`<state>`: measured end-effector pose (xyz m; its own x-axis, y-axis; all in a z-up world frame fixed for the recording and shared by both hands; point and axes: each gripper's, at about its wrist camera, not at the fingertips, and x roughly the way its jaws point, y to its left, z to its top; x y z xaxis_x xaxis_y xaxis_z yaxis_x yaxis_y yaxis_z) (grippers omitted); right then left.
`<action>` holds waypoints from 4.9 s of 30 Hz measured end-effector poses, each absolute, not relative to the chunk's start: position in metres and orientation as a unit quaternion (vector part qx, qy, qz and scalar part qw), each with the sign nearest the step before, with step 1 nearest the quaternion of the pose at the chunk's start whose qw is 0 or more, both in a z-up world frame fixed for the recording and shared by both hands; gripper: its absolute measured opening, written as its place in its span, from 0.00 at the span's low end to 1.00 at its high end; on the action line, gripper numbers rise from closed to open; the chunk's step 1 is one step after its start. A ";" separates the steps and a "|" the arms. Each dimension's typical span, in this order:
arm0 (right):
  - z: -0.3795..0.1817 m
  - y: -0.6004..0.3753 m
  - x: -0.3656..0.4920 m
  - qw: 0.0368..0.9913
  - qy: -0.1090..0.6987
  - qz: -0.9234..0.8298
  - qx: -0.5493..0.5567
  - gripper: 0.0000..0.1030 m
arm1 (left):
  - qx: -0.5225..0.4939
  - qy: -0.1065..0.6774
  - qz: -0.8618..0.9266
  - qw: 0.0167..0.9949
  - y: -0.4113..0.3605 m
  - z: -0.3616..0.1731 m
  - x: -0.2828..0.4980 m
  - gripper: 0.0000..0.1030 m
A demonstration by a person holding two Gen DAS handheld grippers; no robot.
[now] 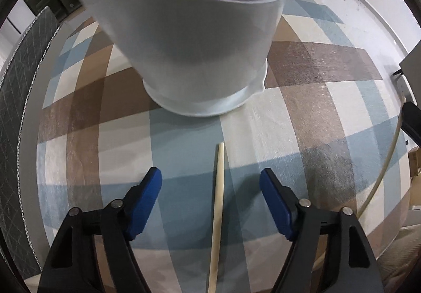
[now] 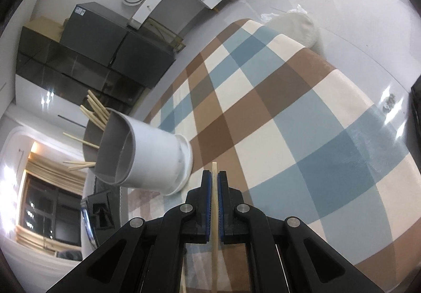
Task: Organize utensils
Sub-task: 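Close the right gripper on a chopstick while the left gripper closes on the last one, then lift both held chopsticks up above the grey holder, then lower the chopsticks into the holder and open both grippers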
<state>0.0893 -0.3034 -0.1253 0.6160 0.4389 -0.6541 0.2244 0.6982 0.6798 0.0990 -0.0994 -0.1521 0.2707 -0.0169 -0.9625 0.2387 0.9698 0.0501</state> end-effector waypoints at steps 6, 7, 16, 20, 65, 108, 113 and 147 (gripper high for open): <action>-0.124 -0.302 0.092 0.817 0.430 0.066 0.380 0.03 | 0.073 0.599 -0.091 0.792 -0.098 -0.149 0.105 0.52; -0.125 -0.303 0.092 0.815 0.430 0.066 0.383 0.03 | 0.072 0.598 -0.094 0.793 -0.100 -0.150 0.109 0.48; -0.124 -0.305 0.092 0.816 0.426 0.065 0.385 0.04 | 0.062 0.595 -0.118 0.793 -0.125 -0.150 0.114 0.04; -0.122 -0.304 0.092 0.816 0.427 0.064 0.385 0.04 | 0.020 0.606 -0.122 0.785 -0.117 -0.149 0.119 0.00; -0.009 -0.188 0.014 0.931 0.302 0.157 0.134 0.03 | -0.032 0.407 -0.165 0.898 -0.026 0.000 0.040 0.00; 0.101 -0.179 0.199 0.947 0.223 0.189 0.135 0.03 | -0.052 0.326 -0.180 0.927 -0.018 0.090 0.189 0.00; 0.075 -0.180 0.209 0.940 0.252 0.188 0.132 0.03 | -0.050 0.352 -0.175 0.918 -0.017 0.064 0.194 0.00; 0.044 -0.179 0.276 0.917 0.325 0.185 0.139 0.20 | -0.053 0.441 -0.205 0.872 -0.024 0.029 0.199 0.00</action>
<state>0.2760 -0.1794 0.0443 0.7210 0.4292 -0.5440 -0.2483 0.8930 0.3755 0.1993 -0.0235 0.0292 0.5269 -0.4037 -0.7479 0.3106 0.9106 -0.2727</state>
